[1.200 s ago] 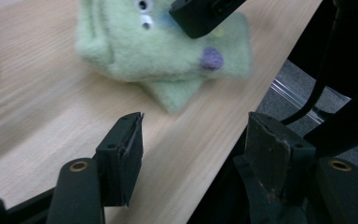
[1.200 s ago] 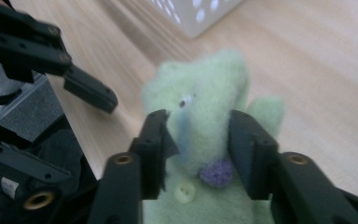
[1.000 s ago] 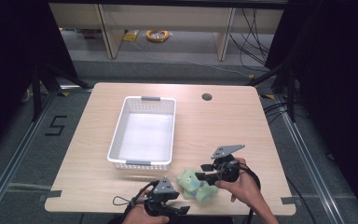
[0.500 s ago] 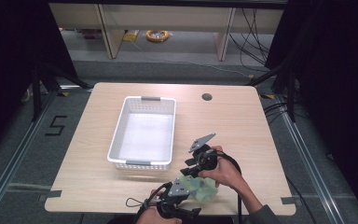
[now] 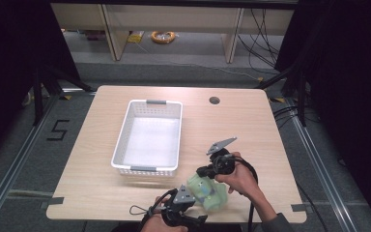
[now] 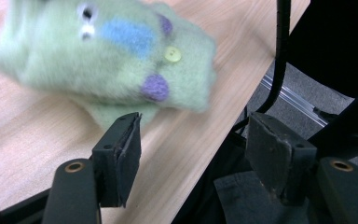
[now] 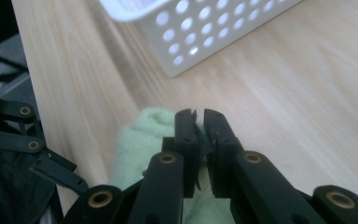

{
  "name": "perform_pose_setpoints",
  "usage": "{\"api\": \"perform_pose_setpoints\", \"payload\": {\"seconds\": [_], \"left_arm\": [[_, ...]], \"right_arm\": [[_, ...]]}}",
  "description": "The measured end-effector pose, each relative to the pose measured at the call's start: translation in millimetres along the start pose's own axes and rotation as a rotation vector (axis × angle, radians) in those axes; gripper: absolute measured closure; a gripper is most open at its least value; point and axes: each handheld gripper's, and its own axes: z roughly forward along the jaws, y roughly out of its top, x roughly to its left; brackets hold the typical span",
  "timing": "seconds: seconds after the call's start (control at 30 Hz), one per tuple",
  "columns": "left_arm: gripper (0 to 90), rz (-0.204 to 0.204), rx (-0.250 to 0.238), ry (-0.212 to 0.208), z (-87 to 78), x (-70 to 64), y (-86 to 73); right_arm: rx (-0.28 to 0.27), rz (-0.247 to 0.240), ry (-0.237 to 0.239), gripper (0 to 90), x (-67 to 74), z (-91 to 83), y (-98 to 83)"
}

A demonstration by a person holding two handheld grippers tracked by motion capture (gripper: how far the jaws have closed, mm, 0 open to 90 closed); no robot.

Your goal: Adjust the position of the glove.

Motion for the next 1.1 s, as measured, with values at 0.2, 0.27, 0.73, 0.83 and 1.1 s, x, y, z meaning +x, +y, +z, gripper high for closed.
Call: {"api": "perform_pose_setpoints", "payload": {"seconds": [0.2, 0.27, 0.73, 0.83, 1.1], "left_arm": [[36.2, 0.008, -0.029, 0.031, 4.0, -3.7, 3.3], [38.1, 0.027, -0.014, 0.034, 6.6, -4.3, 4.9], [55.0, 0.139, 0.001, 0.11, 27.9, -0.8, 13.9], [63.5, 0.173, 0.005, 0.123, 28.6, -1.7, 14.4], [83.8, 0.178, 0.0, 0.115, 19.4, 2.8, 18.9]], "right_arm": [[-0.085, 0.12, -0.059, 85.1, -4.0, -24.8, -18.4], [-0.1, 0.149, -0.081, 85.0, -9.6, -27.9, -25.8], [-0.12, 0.204, -0.082, 84.3, -18.5, -34.4, -41.7], [-0.12, 0.196, -0.093, 84.3, -17.4, -34.3, -41.0], [-0.142, 0.196, -0.073, 84.9, -15.6, -40.7, -40.6]]}}
